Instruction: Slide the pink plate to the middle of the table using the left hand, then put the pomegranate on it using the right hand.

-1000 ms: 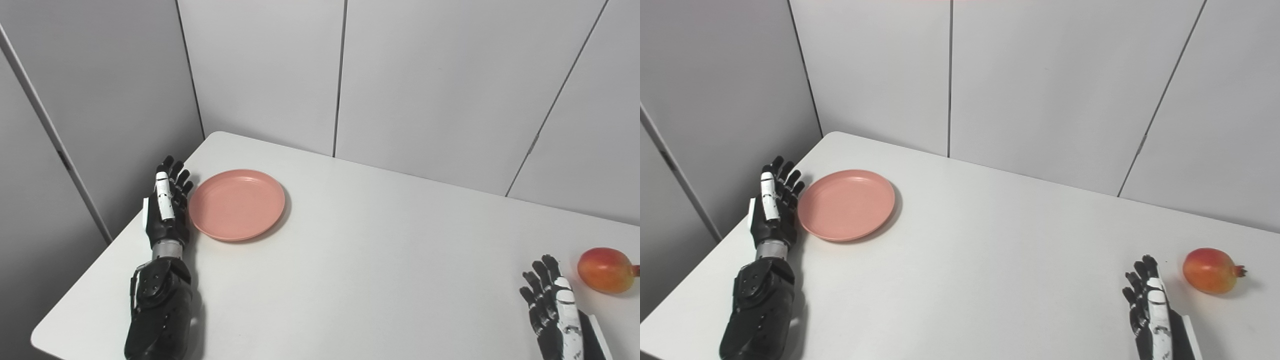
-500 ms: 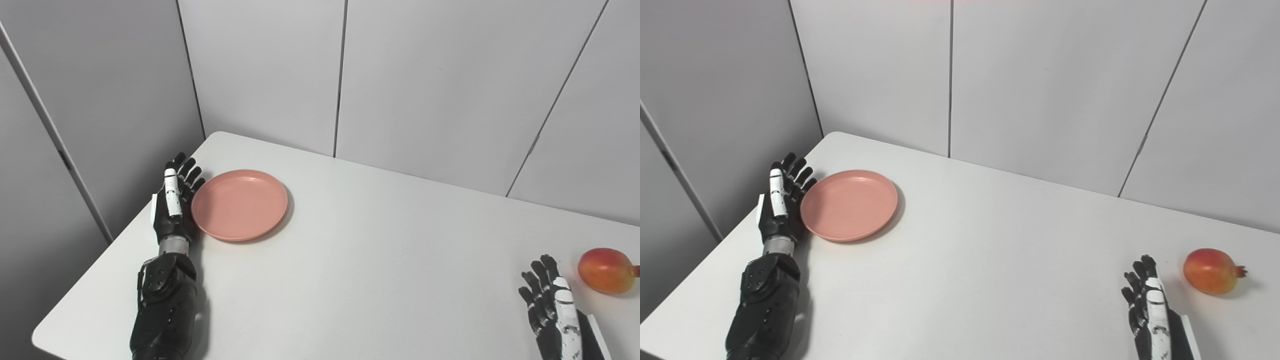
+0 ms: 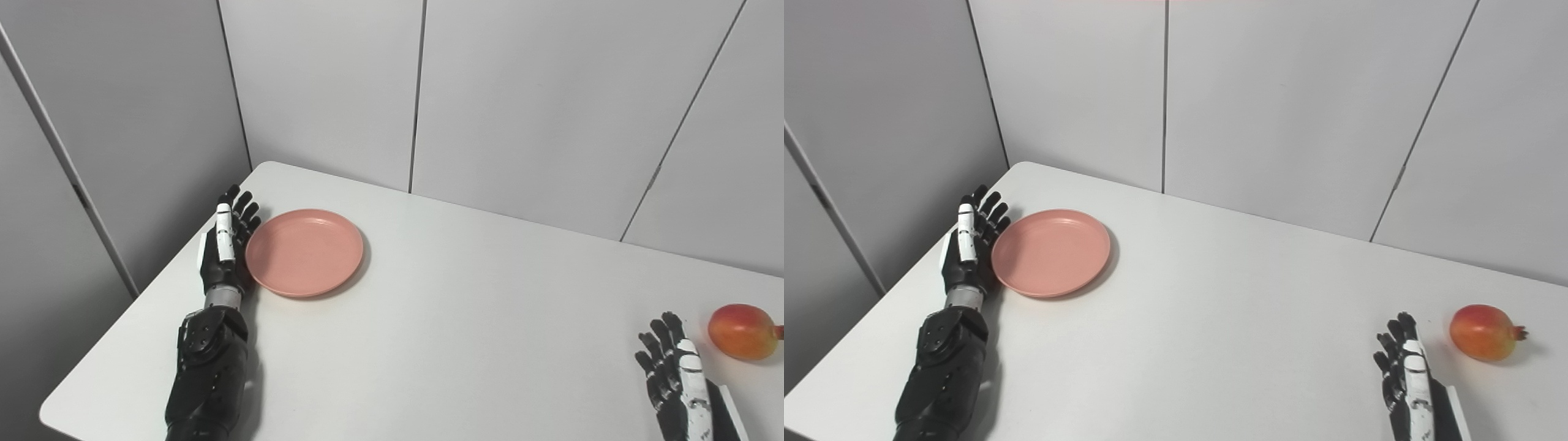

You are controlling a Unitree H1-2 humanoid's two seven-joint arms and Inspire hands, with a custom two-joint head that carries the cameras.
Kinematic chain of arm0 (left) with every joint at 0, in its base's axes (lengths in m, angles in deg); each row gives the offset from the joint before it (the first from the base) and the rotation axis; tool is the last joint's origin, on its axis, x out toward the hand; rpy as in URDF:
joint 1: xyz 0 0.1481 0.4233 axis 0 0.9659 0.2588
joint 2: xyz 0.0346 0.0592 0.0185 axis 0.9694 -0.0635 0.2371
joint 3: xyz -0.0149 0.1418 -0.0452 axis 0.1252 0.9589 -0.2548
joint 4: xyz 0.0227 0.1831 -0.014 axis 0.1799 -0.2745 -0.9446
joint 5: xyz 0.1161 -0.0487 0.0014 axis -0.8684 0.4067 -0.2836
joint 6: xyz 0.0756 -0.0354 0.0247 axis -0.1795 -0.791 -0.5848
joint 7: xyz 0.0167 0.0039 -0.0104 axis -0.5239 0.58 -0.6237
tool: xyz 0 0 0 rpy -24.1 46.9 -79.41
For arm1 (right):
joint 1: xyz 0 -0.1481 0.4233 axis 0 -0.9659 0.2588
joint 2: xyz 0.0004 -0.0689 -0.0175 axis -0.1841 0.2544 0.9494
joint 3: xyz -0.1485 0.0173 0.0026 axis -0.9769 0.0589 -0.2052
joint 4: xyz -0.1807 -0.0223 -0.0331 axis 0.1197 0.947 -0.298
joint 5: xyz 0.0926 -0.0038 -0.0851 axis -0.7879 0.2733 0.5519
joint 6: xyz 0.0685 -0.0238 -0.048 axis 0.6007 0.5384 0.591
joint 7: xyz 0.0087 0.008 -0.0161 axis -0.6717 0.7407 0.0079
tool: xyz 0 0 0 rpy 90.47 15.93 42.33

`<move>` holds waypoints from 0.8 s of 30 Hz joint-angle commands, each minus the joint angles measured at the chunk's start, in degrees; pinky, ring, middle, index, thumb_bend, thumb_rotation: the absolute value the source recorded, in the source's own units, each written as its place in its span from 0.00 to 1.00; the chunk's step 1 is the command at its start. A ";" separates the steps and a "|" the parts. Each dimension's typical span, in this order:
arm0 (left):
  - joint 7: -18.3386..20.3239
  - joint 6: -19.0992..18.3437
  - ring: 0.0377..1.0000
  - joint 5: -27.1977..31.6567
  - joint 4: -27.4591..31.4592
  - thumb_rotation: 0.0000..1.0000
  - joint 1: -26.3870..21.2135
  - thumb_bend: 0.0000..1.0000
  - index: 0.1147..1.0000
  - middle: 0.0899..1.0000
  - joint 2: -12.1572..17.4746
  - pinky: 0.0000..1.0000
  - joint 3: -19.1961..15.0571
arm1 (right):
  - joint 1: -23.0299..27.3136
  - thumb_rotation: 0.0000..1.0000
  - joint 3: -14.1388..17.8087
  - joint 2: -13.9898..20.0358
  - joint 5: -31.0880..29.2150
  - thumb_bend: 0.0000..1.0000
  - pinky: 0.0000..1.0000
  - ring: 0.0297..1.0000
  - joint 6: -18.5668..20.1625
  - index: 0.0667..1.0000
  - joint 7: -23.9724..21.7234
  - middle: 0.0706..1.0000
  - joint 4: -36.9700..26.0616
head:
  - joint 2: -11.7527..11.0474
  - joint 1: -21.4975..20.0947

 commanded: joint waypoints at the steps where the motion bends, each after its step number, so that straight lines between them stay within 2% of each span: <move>1: 1.02 -1.30 0.94 0.52 -1.35 1.00 -0.34 0.38 0.91 0.93 -0.75 0.97 0.68 | 1.29 1.00 -0.01 -0.02 0.35 0.16 1.00 1.00 -1.29 1.00 -0.10 1.00 -1.53 | 0.06 0.08; 7: -0.01 -2.77 0.94 -0.65 -0.30 1.00 -0.46 0.36 0.91 0.94 -1.35 0.98 2.03 | 1.24 1.00 0.00 -0.29 0.13 0.15 1.00 1.00 -1.03 1.00 0.06 1.00 -1.68 | 0.33 -0.31; 13: -0.60 -3.58 0.91 -0.93 -0.53 1.00 -0.75 0.37 0.86 0.90 -1.89 0.95 3.02 | 1.19 1.00 -0.08 -0.46 0.15 0.17 1.00 1.00 -0.30 1.00 0.31 1.00 -1.86 | 0.60 -0.71; 24: 1.19 -4.18 0.91 -0.18 -1.22 1.00 -0.81 0.39 0.88 0.91 -2.41 0.95 4.49 | 1.16 1.00 -0.51 -0.30 0.56 0.18 1.00 1.00 -1.46 1.00 -0.16 1.00 -1.30 | 1.37 -1.93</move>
